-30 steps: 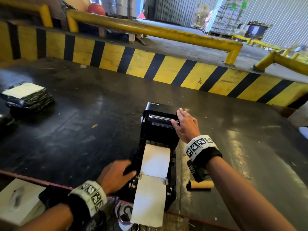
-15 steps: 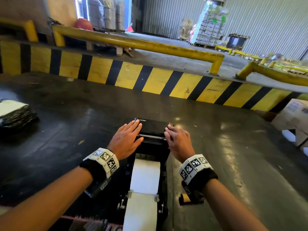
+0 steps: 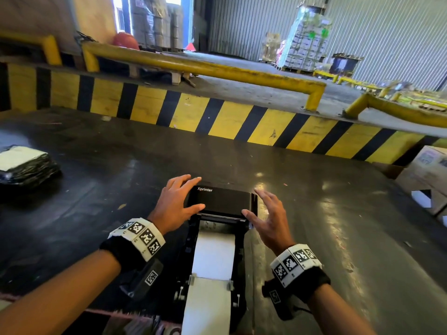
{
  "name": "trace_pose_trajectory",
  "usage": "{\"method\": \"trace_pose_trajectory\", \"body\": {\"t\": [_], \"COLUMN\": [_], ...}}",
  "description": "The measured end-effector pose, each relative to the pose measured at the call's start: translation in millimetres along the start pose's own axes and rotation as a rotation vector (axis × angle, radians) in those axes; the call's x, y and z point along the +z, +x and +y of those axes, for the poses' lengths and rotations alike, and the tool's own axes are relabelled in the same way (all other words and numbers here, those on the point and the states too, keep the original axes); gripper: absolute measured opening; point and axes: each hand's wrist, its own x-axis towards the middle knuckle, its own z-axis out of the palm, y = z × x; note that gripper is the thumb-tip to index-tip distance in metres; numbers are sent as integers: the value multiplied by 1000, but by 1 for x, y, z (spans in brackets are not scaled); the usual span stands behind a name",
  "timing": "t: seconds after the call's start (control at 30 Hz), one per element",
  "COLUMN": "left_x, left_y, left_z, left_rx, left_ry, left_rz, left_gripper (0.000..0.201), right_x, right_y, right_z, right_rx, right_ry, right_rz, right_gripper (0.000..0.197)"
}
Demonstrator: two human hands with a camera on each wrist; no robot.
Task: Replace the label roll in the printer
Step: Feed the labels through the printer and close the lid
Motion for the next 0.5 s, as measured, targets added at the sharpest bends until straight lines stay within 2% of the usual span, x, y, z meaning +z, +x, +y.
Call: {"method": "trace_pose_trajectory", "body": {"t": [0.1,0.27,0.5], "left_x": [-4,-3,14], "left_y": [-11,-40,-92], "left_z": [-5,-14,-30], "left_rx": [-92,-127,-7], "left_ry": [-55,-97,-99], "left_rz": [-132,-304,-259], "left_gripper": [77,80,89], "right_x": [-4,-2,8], "right_y": [-16,-51,-95], "right_z": [5,19,23], "right_rx": [29,33,-70], "right_ry": [51,74,26], "right_rz": [-78,-187,-155], "right_gripper": [82,81,83]}}
